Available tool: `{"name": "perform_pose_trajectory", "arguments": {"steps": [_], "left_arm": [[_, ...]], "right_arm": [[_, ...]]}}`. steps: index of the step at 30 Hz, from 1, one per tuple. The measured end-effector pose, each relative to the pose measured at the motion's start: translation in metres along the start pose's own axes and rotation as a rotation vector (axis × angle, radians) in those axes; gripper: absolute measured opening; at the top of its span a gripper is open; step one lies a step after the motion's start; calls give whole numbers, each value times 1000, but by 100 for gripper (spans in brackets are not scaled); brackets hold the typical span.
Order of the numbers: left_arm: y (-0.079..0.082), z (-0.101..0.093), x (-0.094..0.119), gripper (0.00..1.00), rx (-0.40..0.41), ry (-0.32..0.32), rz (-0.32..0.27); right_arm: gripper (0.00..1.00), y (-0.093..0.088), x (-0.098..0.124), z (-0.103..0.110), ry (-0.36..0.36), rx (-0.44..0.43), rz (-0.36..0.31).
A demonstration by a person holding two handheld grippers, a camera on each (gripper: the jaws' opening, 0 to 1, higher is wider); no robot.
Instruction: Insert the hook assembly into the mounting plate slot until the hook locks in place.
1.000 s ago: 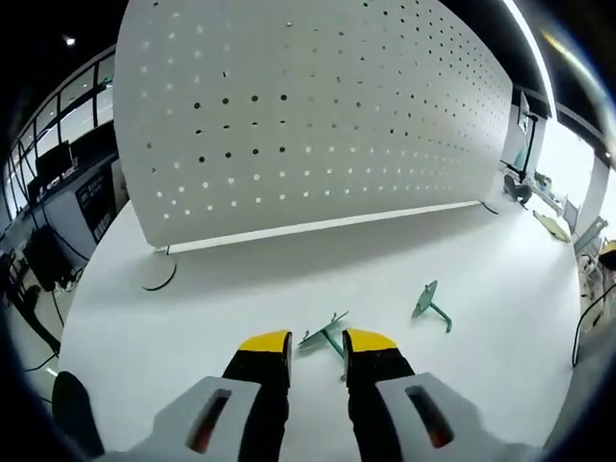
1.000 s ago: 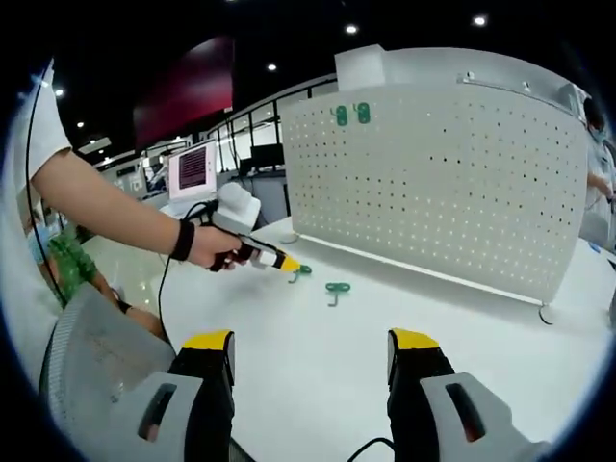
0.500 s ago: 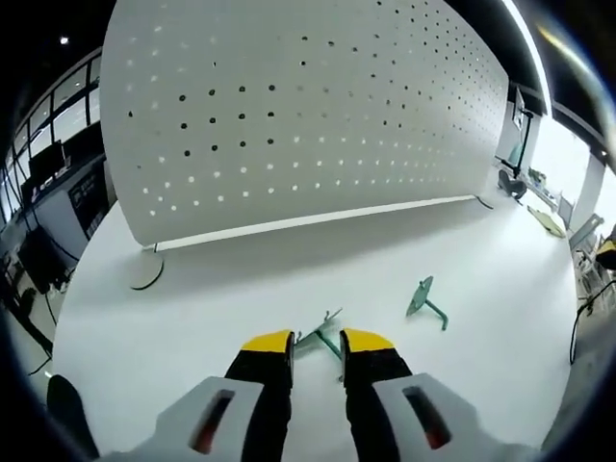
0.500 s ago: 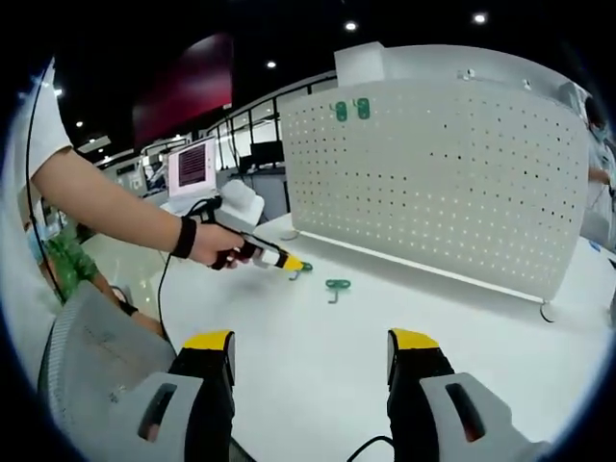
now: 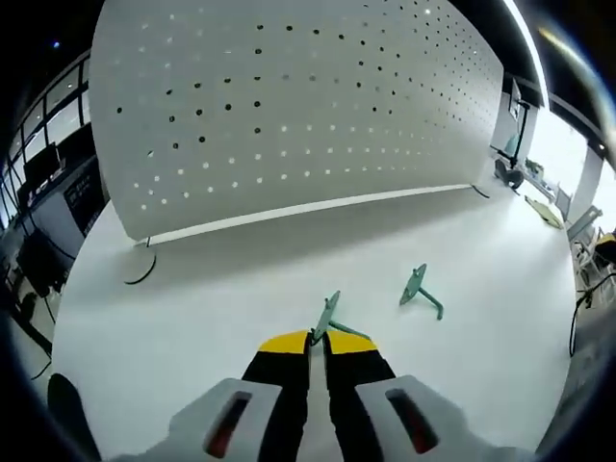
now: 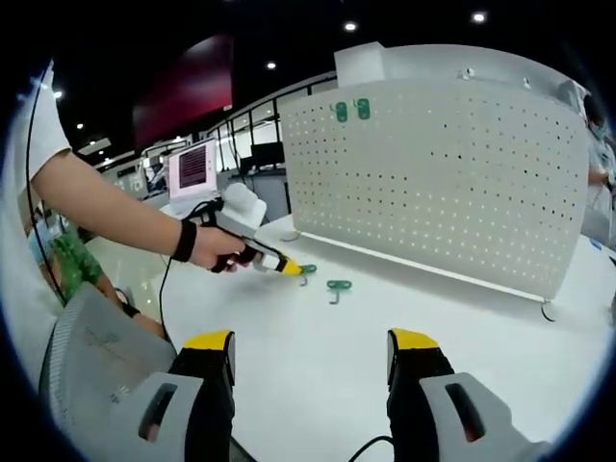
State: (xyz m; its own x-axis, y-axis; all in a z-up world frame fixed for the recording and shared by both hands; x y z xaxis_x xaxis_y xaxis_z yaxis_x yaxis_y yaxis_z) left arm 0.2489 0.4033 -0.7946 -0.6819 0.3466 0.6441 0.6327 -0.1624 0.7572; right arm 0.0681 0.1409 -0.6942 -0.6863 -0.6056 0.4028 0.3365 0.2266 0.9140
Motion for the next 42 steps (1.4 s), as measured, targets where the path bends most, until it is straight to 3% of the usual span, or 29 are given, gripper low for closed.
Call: {"name": "perform_pose_trajectory", "arguments": {"steps": [12, 25, 42], "left_arm": [[-3, 0, 8, 3, -43, 15, 2], [0, -10, 23, 1, -22, -12, -33], [1, -34, 43, 1, 31, -104, -71]], "right_arm": [[65, 0, 1, 1, 6, 3, 0], [64, 5, -1, 4, 27, 20, -10], [60, 10, 2, 8, 21, 28, -36]]}}
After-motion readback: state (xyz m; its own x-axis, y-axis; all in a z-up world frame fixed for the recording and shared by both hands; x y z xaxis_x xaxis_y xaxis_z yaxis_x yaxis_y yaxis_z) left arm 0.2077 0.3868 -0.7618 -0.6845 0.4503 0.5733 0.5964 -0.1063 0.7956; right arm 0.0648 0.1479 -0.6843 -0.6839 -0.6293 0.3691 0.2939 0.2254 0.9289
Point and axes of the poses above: the point that each gripper's makers call its tool centre point, and the gripper's own axes: x roughly backward along the fingers, z roughly to its left, y roughly out of its top, the point moved 7 cm from there along x, roughly backward along the fingers, and after that the axes turned 2 degrees about x, right-handed, at the moved point
